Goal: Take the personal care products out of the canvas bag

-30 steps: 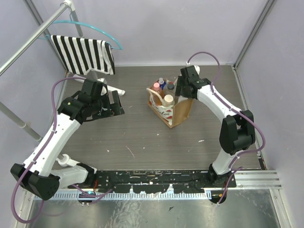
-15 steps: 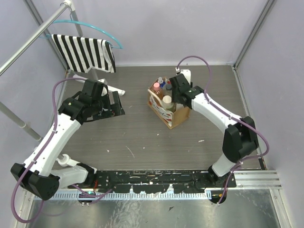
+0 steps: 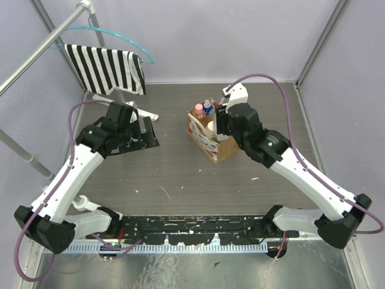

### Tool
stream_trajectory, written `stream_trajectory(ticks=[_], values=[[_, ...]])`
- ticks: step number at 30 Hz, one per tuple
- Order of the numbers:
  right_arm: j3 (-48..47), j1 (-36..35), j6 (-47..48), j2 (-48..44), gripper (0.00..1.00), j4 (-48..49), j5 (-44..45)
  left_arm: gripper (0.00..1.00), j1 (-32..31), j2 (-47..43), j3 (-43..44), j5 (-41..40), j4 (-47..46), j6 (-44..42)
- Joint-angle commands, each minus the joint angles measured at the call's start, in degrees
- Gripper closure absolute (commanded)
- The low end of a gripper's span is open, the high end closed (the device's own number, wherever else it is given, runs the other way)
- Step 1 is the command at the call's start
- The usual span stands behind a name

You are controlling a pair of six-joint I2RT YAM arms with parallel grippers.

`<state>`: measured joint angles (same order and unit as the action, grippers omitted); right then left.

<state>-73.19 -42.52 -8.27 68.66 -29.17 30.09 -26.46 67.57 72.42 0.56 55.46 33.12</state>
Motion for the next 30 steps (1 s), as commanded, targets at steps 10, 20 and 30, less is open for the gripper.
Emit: stream_trajectory(ticks=[10,20,30], values=[[6.43,-11.44,-7.25,-15.41,0.99,-0.83,4.02,0.01,-2.51,3.36,2.91,0.68,-16.50,2.36],[19.72,-11.44,-18.00,-15.30,0.99,-1.54,18.85,0.01,-7.69,16.20,10.76,1.51,-29.58,3.57],[28.19,-9.42,-27.20,-14.36,0.94,-0.98,23.63,0.01,-10.06,25.05,19.60,0.93,-27.06,4.12]])
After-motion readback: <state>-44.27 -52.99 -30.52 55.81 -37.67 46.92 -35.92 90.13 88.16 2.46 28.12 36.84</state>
